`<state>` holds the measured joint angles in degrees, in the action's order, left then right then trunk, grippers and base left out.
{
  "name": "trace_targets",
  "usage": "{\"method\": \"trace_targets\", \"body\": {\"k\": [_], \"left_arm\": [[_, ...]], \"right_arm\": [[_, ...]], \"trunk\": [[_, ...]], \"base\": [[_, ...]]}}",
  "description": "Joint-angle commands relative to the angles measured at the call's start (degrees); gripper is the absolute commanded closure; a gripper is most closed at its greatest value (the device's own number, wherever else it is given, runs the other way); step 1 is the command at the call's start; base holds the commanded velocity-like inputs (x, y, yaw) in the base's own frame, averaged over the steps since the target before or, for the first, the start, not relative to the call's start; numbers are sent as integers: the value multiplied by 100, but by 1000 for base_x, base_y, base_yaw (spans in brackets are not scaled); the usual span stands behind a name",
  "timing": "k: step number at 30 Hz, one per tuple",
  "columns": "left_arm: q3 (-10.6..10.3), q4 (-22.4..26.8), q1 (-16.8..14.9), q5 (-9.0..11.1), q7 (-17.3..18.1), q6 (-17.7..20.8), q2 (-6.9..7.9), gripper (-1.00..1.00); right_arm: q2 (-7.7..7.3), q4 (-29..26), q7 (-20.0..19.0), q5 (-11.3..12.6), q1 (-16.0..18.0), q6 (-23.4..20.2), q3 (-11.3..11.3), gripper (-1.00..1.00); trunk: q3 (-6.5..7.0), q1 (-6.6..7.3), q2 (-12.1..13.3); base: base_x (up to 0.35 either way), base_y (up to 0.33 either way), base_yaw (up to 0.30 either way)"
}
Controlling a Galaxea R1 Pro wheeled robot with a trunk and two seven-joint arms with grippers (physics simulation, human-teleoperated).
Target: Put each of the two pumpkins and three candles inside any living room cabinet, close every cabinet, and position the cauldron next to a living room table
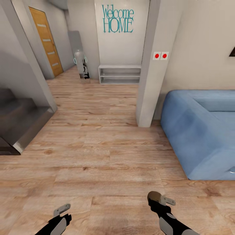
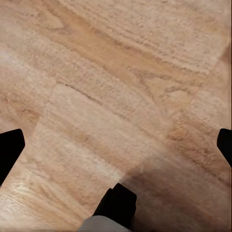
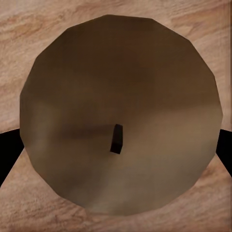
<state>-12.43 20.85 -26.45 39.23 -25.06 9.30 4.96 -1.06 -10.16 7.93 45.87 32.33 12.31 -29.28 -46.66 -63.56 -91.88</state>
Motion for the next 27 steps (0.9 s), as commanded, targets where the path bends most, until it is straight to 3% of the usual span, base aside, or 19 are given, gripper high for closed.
{"method": "trace_targets", "body": {"k": [1, 27], "left_arm": [[-55, 9, -1, 27, -43, 26, -13, -100], [-129, -195, 8, 30, -43, -183, -168, -100]], "right_arm": [[-5, -3, 32, 45, 1, 17, -51, 100], [-30, 8, 77, 55, 0, -1, -44, 100]], "trunk": [[14, 23, 39], [481, 594, 1082]], "base": [[0, 0, 0], [0, 0, 0]]}}
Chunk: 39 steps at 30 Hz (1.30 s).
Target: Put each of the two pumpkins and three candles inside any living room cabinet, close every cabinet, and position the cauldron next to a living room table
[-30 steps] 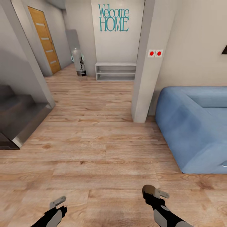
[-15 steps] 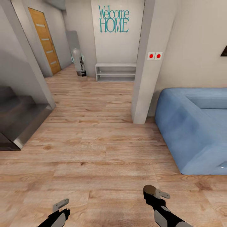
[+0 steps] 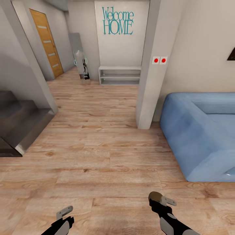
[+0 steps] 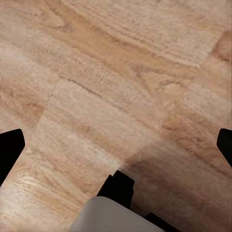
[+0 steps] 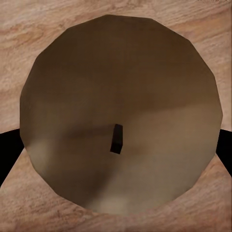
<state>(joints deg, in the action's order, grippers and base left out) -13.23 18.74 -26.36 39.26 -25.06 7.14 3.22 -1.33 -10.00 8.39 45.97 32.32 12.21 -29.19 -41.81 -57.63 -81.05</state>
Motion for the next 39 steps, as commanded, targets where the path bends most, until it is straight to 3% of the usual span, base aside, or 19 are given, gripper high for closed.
{"method": "trace_targets", "body": {"k": [1, 19, 39], "left_arm": [[-48, 16, 0, 28, -43, 34, 5, -100], [-48, 8, 0, 36, -43, 25, 27, -100], [-48, 7, 3, 38, -43, 22, 49, -100]], "right_arm": [[-4, -7, 31, 48, 2, 10, -52, 100], [25, -15, 39, 54, 2, 3, -51, 100], [32, -11, 49, 53, 2, 4, -52, 100]], "trunk": [[14, 23, 39], [337, 418, 761], [696, 857, 1563]], "base": [[0, 0, 0], [0, 0, 6], [0, 0, 262]]}}
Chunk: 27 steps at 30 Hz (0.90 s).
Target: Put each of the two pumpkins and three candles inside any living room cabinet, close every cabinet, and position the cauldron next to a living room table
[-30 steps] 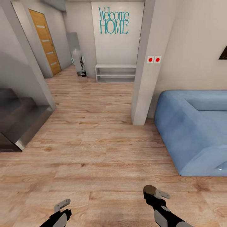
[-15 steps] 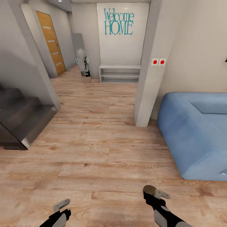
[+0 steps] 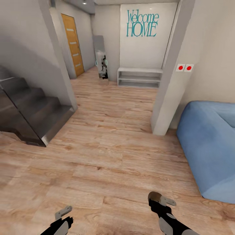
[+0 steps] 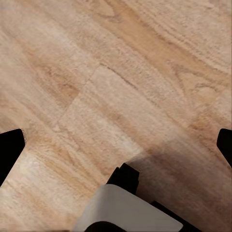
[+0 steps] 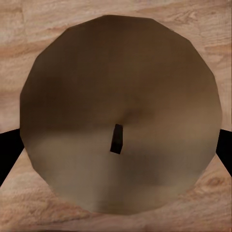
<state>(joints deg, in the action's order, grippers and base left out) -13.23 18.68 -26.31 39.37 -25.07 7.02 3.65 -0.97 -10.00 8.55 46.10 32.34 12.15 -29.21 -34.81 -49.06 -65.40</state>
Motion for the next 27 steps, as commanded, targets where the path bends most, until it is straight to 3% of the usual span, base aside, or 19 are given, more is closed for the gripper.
{"method": "trace_targets", "body": {"k": [1, 17, 27], "left_arm": [[-48, 13, -2, 27, -42, 34, 5, -100], [-48, -63, 4, 11, -42, 29, -16, -100], [-48, -66, 4, 9, -42, 28, -28, -100]], "right_arm": [[-2, -11, 33, 39, 0, 9, -51, 100], [0, -11, 33, 31, 0, 15, -59, 100], [0, -11, 33, 10, 0, 16, -59, 100]], "trunk": [[14, 23, 39], [304, 374, 680], [360, 418, 761]], "base": [[0, 0, 281], [0, 0, 281], [0, 0, 281]]}}
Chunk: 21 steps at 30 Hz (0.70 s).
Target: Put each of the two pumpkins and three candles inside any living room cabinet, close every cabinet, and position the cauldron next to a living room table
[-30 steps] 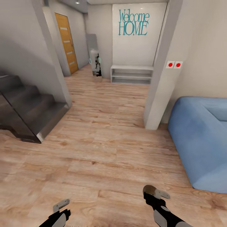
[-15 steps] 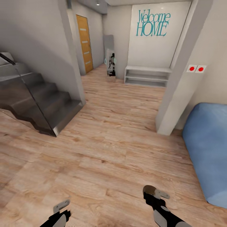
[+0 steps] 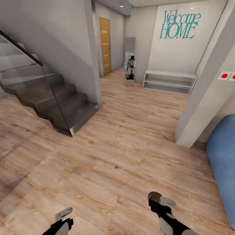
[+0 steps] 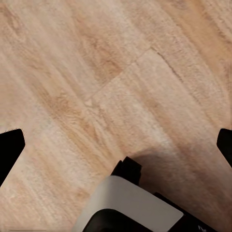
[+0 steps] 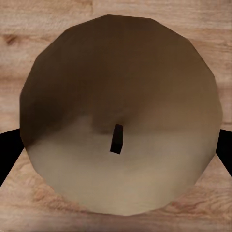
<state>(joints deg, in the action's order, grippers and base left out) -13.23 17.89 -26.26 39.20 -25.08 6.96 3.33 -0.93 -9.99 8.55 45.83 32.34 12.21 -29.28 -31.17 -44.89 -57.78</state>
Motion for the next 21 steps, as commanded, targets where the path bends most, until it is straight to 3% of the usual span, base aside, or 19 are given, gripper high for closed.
{"method": "trace_targets", "body": {"k": [1, 21], "left_arm": [[-48, 13, -2, 28, -41, 33, 4, -100], [-48, 13, -2, 35, -41, 33, -7, -100]], "right_arm": [[-4, -11, 33, 35, 0, 10, -52, 100], [-4, -11, 33, 1, 0, 10, -52, 100]], "trunk": [[16, 22, 38], [423, 462, 840]], "base": [[0, 0, 282], [0, 0, 281]]}}
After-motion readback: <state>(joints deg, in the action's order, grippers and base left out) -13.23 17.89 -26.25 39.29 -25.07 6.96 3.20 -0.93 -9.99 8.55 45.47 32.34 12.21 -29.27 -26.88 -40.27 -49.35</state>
